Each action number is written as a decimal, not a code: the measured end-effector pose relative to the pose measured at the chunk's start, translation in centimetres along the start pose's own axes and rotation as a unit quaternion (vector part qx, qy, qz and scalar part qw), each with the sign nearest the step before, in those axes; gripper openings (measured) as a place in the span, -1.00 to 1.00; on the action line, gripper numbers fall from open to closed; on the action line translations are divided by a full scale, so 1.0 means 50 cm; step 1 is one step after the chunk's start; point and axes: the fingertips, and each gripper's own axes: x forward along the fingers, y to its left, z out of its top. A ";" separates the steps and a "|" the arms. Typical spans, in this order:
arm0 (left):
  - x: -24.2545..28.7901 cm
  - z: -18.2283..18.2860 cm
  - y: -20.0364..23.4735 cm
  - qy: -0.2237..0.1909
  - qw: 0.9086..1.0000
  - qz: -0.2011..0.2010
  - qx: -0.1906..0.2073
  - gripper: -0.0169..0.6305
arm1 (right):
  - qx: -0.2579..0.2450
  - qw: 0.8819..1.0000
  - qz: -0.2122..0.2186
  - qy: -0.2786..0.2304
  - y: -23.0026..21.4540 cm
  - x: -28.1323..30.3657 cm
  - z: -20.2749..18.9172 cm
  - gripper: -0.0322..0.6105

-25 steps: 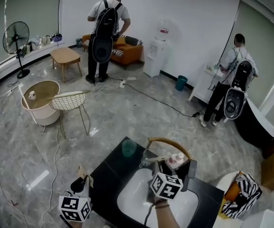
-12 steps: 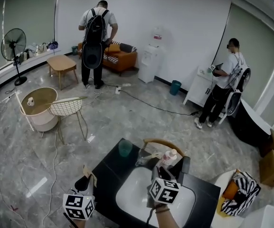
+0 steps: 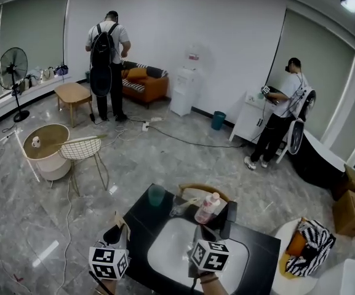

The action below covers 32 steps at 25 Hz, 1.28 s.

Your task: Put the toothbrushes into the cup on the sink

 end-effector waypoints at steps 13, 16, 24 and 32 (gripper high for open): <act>0.053 0.005 -0.043 0.008 0.999 -0.037 0.013 -0.80 | 0.012 1.000 -0.013 0.000 -0.037 -0.050 -0.014 -0.89; 0.071 0.014 -0.053 0.007 0.999 -0.045 0.019 -0.80 | 0.018 1.000 -0.019 -0.001 -0.054 -0.052 -0.009 -0.89; 0.113 0.048 -0.065 0.001 0.997 -0.061 0.038 -0.80 | 0.036 0.999 -0.037 0.000 -0.096 -0.054 -0.010 -0.89; 0.166 0.084 -0.086 -0.008 0.995 -0.079 0.057 -0.80 | 0.045 0.998 -0.051 0.005 -0.126 -0.043 -0.021 -0.89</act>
